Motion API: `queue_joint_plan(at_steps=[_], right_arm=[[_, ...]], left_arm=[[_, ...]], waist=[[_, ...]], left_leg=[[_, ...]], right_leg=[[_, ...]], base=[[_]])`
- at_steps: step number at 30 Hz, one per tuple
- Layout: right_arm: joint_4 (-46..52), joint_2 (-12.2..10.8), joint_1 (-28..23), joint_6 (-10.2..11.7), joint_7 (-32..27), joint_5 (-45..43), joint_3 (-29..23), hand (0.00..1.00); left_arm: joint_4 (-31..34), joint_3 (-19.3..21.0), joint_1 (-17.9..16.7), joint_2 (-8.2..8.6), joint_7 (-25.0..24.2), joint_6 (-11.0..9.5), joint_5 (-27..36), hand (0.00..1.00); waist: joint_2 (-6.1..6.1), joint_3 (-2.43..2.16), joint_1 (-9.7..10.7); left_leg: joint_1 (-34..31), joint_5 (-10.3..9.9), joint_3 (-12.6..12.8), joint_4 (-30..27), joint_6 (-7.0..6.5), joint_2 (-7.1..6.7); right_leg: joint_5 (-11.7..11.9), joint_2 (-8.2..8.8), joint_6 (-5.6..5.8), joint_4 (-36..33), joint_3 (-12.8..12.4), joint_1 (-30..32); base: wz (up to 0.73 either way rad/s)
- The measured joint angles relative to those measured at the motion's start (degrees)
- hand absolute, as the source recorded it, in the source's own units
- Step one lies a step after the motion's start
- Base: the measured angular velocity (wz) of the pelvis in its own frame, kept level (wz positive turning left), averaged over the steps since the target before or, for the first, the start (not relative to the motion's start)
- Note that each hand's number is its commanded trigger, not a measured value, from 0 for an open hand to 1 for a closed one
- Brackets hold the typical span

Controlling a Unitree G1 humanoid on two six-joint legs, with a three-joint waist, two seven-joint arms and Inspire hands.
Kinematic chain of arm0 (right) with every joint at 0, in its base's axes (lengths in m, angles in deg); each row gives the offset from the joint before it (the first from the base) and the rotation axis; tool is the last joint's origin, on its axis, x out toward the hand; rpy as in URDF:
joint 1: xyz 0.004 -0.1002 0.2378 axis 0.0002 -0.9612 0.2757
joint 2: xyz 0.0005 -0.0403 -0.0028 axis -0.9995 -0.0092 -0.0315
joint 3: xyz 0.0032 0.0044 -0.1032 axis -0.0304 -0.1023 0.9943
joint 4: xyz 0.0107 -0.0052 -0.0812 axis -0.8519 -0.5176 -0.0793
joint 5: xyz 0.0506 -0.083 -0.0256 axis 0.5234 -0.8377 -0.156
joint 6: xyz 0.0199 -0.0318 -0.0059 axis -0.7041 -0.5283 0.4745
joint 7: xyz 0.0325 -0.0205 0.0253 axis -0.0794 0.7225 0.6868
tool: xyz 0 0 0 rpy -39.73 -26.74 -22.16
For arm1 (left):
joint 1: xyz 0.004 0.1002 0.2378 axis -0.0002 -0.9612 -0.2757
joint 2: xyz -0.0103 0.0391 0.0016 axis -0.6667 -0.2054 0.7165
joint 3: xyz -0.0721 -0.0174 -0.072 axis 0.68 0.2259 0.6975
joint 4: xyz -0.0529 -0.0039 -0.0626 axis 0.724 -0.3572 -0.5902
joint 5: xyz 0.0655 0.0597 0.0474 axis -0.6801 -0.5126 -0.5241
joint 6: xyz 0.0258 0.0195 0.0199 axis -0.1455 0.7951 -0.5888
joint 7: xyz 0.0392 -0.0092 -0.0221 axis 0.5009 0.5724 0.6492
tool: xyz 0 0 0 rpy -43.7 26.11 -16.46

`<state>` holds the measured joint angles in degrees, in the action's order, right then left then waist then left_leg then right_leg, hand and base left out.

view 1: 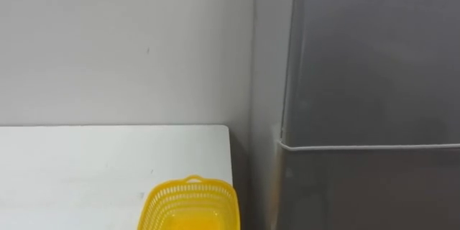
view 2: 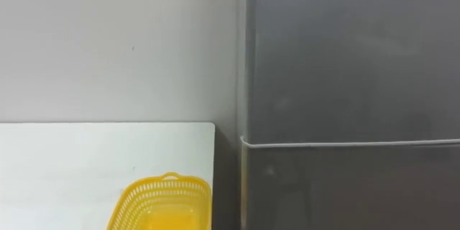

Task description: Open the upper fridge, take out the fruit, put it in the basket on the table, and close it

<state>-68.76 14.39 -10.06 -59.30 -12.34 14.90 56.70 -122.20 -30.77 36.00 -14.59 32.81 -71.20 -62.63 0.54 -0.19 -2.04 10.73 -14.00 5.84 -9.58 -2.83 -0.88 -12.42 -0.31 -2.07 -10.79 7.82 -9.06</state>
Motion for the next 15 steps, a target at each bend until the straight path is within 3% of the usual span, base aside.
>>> queue_joint_plan(at_steps=[3,5,8,15], right_arm=[[0.20,0.00,-0.16,0.61,-1.43,0.00,-0.10,0.00],[1.90,-0.01,-1.11,0.83,-2.36,-0.04,-1.25,0.00],[3.40,-0.02,-2.61,1.50,-3.62,-0.08,-1.24,0.00],[5.12,-0.09,-4.52,3.02,-5.38,-1.44,-1.53,0.00]], left_arm=[[9.72,1.40,-0.28,1.18,5.57,-1.44,8.16,0.00],[16.12,1.37,-0.23,1.18,10.32,-3.84,11.35,0.00],[21.79,1.42,0.07,0.96,16.17,-6.93,11.67,0.00],[37.60,5.10,0.10,0.45,27.84,-10.25,7.61,0.00]], waist=[[0.05,-0.05,-0.24],[-0.33,-0.31,-0.77],[-0.74,-0.58,-1.43],[-1.23,-0.64,-2.75]], left_leg=[[-0.16,0.00,-0.07,-0.07,0.00,-0.06],[-0.04,0.00,-0.01,-0.01,0.00,-0.06],[0.02,0.00,-0.02,0.02,0.00,-0.05],[-0.06,-0.04,-0.01,0.22,0.04,-0.01]], right_leg=[[0.00,0.04,0.00,0.05,0.08,0.17],[0.00,-0.05,0.01,0.04,-0.22,0.24],[0.02,-0.17,0.00,-0.05,-0.54,0.23],[0.03,-0.25,0.01,-1.02,-0.61,0.94]], base=[[0.00],[-0.05],[-0.08],[-0.03]])
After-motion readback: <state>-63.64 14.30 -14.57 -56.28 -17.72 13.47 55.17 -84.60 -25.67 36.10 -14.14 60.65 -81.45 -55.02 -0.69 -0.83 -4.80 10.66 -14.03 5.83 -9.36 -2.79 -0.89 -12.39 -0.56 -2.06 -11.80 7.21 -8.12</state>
